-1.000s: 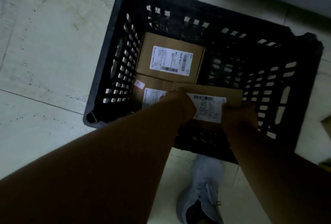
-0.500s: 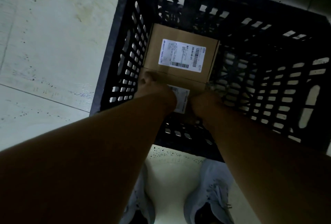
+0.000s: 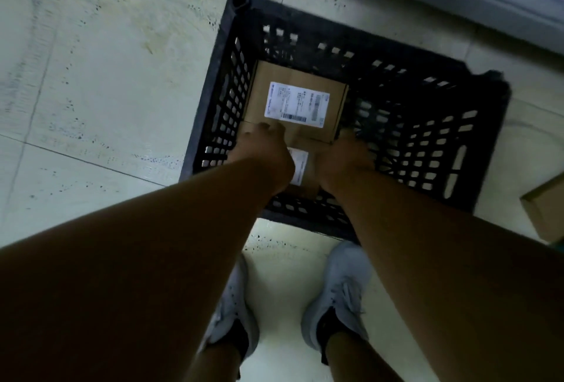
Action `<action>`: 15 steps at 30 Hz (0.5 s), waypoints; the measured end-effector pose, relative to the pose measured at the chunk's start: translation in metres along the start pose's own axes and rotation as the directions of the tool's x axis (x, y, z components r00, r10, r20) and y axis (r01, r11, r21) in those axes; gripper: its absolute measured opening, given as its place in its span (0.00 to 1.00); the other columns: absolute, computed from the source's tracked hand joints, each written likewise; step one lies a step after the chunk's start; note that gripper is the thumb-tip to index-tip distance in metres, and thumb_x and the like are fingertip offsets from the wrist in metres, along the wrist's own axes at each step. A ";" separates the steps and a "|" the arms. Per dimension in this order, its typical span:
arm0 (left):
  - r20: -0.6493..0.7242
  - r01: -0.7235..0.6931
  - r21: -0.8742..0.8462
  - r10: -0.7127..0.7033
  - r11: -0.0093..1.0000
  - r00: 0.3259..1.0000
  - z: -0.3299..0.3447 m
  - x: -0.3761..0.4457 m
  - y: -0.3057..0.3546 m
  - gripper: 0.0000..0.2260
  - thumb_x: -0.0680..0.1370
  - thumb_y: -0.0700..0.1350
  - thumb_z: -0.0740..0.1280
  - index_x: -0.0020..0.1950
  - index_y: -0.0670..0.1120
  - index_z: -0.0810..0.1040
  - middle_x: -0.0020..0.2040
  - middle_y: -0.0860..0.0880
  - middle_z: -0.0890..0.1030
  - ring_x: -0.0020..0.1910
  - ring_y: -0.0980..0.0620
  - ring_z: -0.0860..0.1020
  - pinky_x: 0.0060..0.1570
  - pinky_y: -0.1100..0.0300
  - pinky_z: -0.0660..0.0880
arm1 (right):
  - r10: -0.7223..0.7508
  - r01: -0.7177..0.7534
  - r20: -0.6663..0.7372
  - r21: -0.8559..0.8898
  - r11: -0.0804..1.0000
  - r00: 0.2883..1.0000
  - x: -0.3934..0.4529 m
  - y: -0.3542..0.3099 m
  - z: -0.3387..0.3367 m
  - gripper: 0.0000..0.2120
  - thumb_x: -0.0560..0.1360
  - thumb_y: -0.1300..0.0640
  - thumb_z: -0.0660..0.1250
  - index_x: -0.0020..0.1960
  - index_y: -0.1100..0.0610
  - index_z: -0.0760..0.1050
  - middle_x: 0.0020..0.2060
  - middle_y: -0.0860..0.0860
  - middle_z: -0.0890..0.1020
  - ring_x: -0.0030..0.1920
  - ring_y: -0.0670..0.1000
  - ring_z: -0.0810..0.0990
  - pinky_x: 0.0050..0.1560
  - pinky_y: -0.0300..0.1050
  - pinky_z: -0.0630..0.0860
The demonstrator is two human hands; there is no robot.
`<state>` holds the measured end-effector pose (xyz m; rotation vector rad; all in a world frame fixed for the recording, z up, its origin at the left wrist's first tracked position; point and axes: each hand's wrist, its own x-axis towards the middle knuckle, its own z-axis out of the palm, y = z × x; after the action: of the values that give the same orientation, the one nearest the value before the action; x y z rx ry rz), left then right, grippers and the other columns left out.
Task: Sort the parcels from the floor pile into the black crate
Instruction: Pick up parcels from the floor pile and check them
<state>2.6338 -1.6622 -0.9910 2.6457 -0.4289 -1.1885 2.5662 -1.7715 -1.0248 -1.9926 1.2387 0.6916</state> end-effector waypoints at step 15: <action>-0.308 -0.327 0.142 0.355 0.935 0.883 -0.236 -0.333 0.134 0.22 0.74 0.44 0.65 0.69 0.47 0.69 0.66 0.43 0.72 0.61 0.41 0.73 0.57 0.47 0.73 | -0.355 0.357 -0.190 -0.026 0.934 0.915 -0.343 -0.070 -0.270 0.33 0.74 0.50 0.71 0.74 0.52 0.61 0.68 0.57 0.70 0.67 0.59 0.70 0.65 0.55 0.72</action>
<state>2.5774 -1.6558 -0.5653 2.6195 -0.8541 -0.6196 2.5130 -1.7712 -0.5864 -2.2391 0.9389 0.3177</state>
